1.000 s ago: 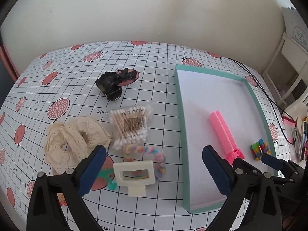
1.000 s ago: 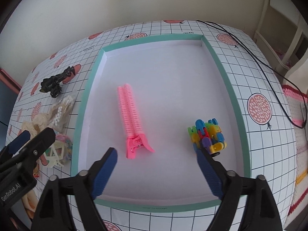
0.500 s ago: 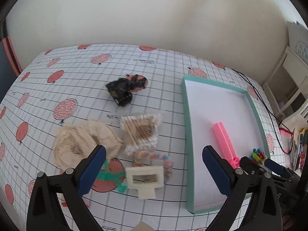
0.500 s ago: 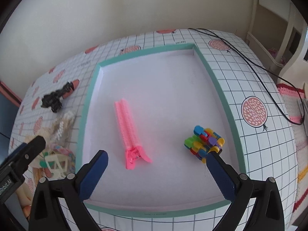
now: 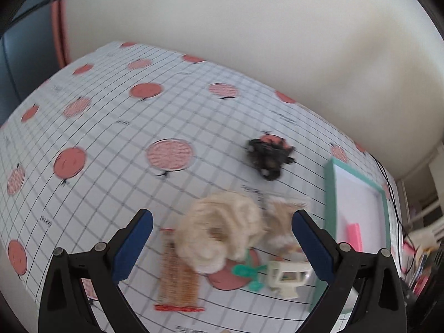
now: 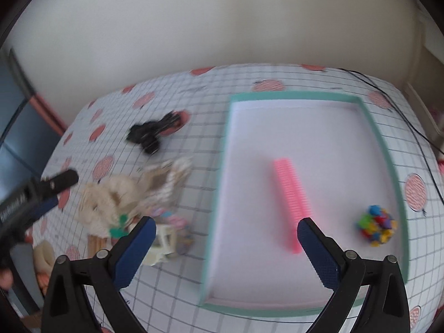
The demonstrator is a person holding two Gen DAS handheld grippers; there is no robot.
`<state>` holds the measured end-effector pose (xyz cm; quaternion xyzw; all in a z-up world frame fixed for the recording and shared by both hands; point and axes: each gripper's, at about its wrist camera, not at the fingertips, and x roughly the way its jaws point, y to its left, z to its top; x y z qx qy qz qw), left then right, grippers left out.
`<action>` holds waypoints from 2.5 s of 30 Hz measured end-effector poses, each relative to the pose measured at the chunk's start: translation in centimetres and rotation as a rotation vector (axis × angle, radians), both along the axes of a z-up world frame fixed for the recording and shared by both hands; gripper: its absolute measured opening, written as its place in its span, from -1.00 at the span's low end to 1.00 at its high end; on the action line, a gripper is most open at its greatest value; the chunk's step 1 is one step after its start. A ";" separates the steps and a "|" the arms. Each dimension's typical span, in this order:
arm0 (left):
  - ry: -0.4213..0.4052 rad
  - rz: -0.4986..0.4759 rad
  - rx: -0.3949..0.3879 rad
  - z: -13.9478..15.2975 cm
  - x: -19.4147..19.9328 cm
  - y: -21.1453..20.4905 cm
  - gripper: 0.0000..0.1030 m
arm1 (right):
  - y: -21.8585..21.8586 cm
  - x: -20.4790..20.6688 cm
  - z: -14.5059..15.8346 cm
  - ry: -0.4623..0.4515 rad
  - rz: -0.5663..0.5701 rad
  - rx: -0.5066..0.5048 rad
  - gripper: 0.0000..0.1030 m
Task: Organize objects
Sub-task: 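Move both grippers back from the tray toward the item pile, then grasp the white plastic frame clip with the right gripper while the left grasps the cream lace scrunchie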
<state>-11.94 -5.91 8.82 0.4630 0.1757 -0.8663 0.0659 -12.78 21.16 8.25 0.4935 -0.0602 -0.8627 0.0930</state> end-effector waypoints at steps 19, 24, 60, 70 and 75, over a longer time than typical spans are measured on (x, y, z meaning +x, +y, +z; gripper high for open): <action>-0.087 0.003 0.015 -2.5 -0.1 -2.1 0.94 | -7.3 0.3 -3.2 -0.138 0.126 0.026 0.76; -0.086 -0.014 -0.013 -2.7 -0.5 -0.9 0.94 | -7.4 0.1 -3.5 -0.147 0.122 0.024 0.64; -0.130 -0.028 -0.009 -4.8 -1.6 0.9 0.80 | -8.7 -0.6 -4.6 -0.188 0.118 0.029 0.08; -0.136 -0.053 -0.005 -4.9 -1.9 1.3 -0.32 | -8.7 -0.4 -4.7 -0.192 0.121 0.020 0.08; -0.121 -0.063 -0.007 -4.5 -1.9 1.3 -0.61 | -8.7 -0.5 -4.6 -0.192 0.124 0.016 0.08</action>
